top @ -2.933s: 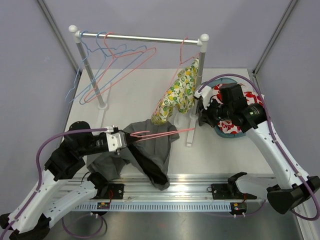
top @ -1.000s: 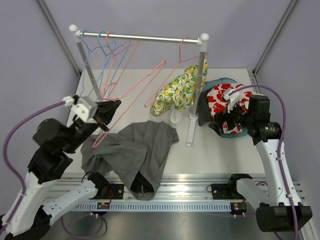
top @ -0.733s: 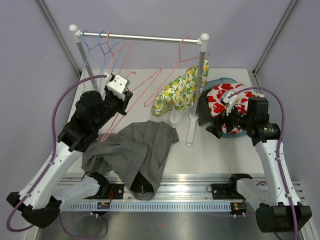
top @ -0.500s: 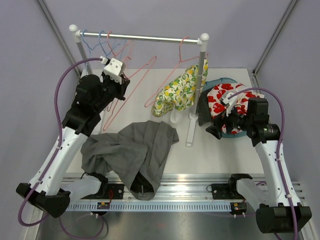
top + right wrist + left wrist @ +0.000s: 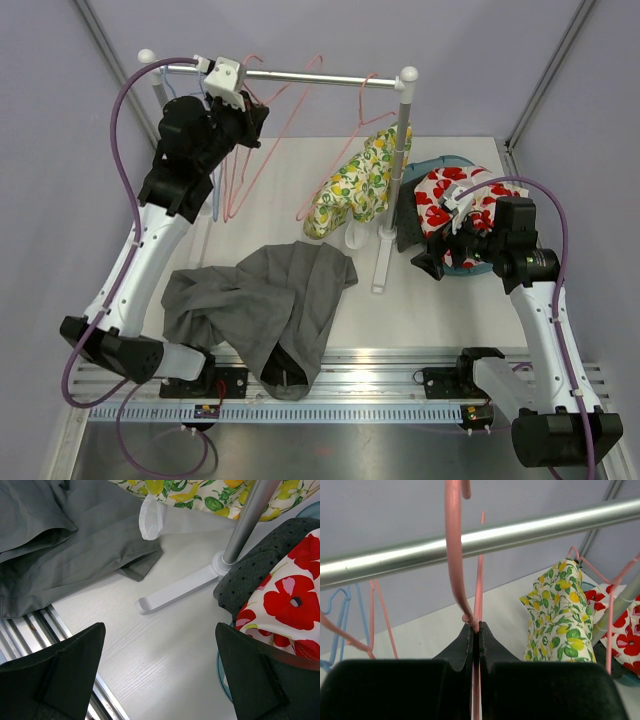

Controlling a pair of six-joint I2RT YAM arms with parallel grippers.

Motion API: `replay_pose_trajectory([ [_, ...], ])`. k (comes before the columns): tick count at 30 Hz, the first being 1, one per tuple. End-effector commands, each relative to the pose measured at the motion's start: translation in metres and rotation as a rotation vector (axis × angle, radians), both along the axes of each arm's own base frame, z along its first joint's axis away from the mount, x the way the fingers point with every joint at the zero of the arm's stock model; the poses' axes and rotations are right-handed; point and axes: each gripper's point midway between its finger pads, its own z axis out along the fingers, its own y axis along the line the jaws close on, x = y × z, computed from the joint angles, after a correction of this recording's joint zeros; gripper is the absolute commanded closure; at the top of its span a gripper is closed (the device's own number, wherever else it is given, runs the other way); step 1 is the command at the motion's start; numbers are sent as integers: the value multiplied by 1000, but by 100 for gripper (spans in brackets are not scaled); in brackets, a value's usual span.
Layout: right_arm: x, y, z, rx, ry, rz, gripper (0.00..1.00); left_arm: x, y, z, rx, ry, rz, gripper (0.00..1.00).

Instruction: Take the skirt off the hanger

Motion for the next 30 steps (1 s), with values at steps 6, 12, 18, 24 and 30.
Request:
replay_pose_trajectory([
  [6,-3,1,4,1,-26,18,1,36,3,11,-108,27,73,98],
  [12,-4,1,4,2,-28,23,1,39,3,-2,-98,69,72,96],
  [18,-19,11,-4,2,-35,160,0,23,8,6,-116,55,62,50],
  [24,-76,41,2,70,-227,599,1,-23,8,24,-108,28,-36,14],
  [30,-95,79,-19,-70,-202,910,1,-93,18,-4,-92,44,-110,1],
])
